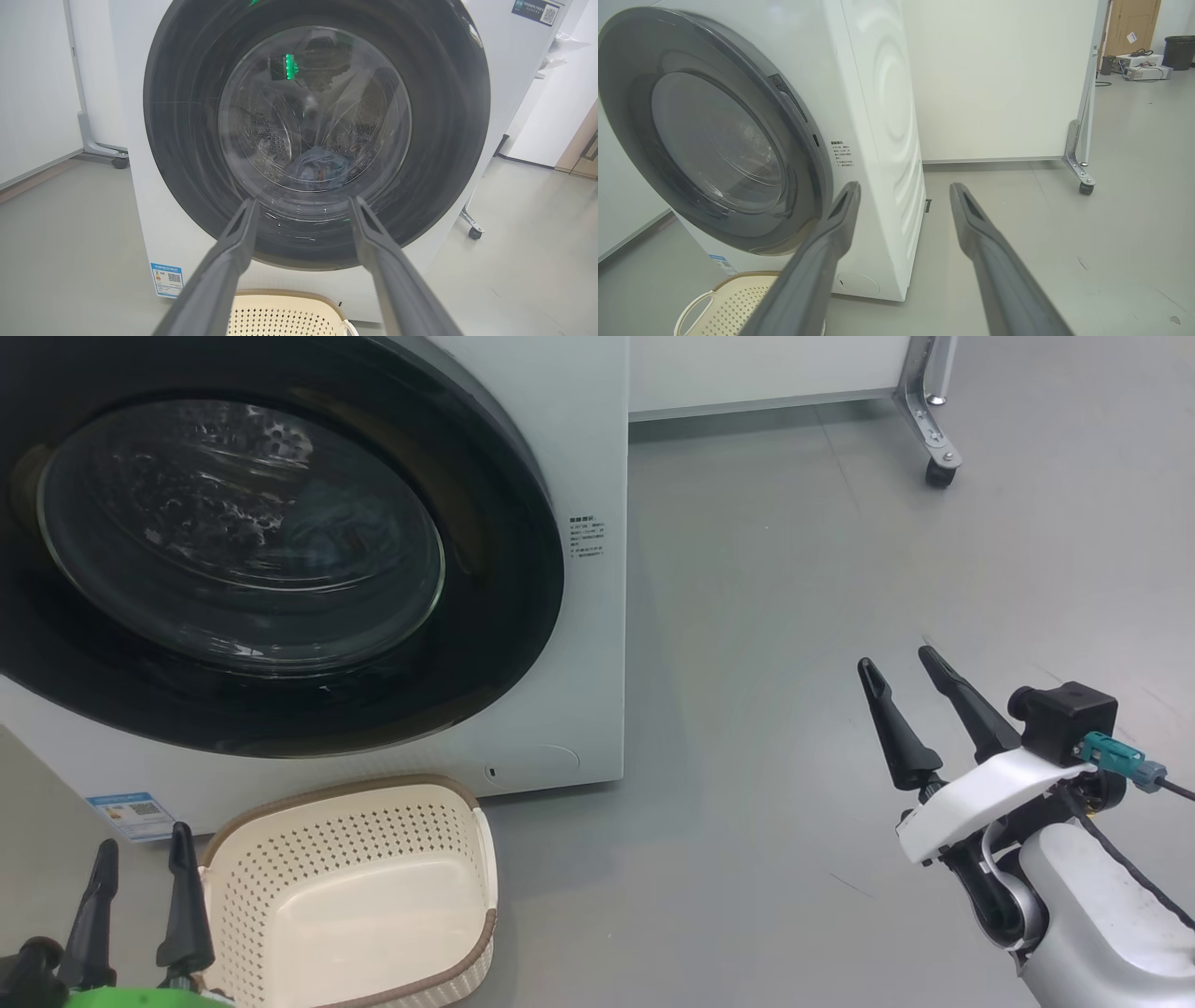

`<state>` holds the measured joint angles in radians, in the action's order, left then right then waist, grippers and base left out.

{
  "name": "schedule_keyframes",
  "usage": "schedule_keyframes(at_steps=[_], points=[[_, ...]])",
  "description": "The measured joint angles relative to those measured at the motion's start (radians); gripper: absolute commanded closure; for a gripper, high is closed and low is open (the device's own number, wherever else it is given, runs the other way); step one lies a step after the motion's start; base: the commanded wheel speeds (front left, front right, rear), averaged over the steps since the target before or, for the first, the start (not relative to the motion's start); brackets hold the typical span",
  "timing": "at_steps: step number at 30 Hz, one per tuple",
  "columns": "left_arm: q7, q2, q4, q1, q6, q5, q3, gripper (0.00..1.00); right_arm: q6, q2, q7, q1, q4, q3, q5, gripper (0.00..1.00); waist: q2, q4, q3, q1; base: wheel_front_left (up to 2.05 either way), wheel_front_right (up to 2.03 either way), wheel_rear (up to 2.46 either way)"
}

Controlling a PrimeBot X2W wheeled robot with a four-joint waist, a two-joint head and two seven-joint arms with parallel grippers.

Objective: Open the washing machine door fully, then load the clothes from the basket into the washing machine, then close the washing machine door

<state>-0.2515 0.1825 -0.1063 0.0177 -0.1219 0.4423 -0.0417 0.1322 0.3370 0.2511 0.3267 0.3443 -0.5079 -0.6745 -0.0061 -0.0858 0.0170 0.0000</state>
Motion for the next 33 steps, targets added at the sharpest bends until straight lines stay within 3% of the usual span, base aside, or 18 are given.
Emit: schedule_keyframes(at_steps=[33], points=[[0.0, 0.011, 0.001, 0.007, 0.0, 0.0, -0.02, 0.0, 0.0, -0.01, 0.0, -0.059, -0.018, 0.025, 0.059, 0.0, 0.0, 0.013, -0.008, 0.0, 0.0, 0.0, 0.0]])
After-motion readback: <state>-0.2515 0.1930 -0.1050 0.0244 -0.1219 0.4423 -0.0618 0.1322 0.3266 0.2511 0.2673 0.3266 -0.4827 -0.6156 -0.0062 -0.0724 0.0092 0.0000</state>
